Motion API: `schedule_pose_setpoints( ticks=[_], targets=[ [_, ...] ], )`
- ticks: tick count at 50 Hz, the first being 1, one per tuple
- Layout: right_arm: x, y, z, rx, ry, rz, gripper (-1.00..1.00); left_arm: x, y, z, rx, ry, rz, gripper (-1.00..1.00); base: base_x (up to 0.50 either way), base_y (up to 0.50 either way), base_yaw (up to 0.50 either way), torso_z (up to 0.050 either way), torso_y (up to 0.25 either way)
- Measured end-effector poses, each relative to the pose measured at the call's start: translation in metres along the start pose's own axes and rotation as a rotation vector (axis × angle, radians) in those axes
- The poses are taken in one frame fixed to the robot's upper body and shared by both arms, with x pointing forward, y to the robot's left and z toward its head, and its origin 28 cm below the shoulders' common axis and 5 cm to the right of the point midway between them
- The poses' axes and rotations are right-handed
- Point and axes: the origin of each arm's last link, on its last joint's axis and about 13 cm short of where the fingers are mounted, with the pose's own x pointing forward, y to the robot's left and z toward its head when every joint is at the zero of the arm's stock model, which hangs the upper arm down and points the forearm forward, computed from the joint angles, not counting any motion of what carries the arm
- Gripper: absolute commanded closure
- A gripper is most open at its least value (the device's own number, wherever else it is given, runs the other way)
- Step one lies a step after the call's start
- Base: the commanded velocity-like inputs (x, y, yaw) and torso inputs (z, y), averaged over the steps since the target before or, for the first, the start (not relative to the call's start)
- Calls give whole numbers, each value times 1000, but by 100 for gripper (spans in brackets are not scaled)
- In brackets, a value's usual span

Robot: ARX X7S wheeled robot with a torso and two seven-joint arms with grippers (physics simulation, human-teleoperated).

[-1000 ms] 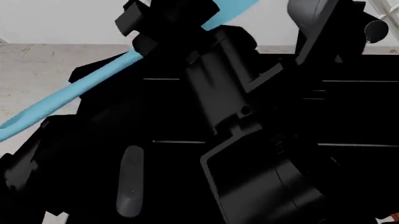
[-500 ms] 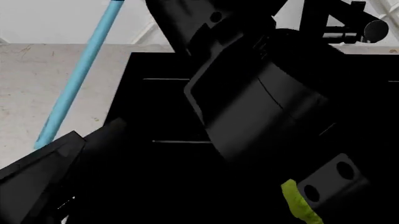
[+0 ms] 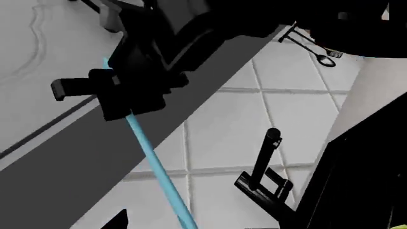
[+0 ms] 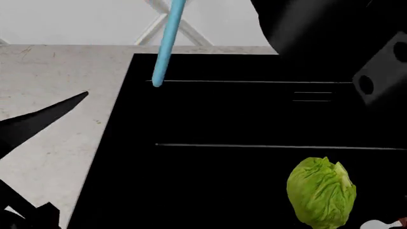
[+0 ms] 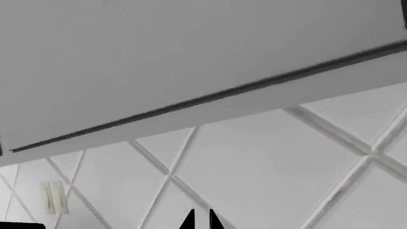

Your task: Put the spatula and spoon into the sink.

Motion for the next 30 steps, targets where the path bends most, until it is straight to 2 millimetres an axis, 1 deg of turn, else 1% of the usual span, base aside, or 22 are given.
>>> schedule_pose_setpoints(
  ticks=[3, 5, 7, 11, 16, 23, 30],
  targets=[
    [1, -2, -4, -52, 45, 12, 100, 6, 14, 3, 7, -110, -14, -100, 0, 0, 0, 0, 0],
    [1, -4, -6, -84, 74, 22, 100, 7, 19, 3, -50, -140, 8, -100, 0, 0, 0, 0, 0],
    [1, -5, -9, -117, 103, 34, 100, 5, 21, 3, -154, -133, 58, -100, 0, 0, 0, 0, 0],
    [0, -8, -15, -174, 157, 60, 100, -3, 22, 5, -389, -27, 152, -100, 0, 0, 0, 0, 0],
    [-1, -10, -24, -243, 214, 94, 100, -12, 27, 7, -579, 146, 272, -100, 0, 0, 0, 0, 0],
    [-3, -15, -37, -356, 285, 137, 100, -21, 36, 9, -734, 333, 412, -100, 0, 0, 0, 0, 0],
    [-4, -19, -54, -492, 358, 181, 100, -26, 42, 8, -824, 445, 507, -100, 0, 0, 0, 0, 0]
  ],
)
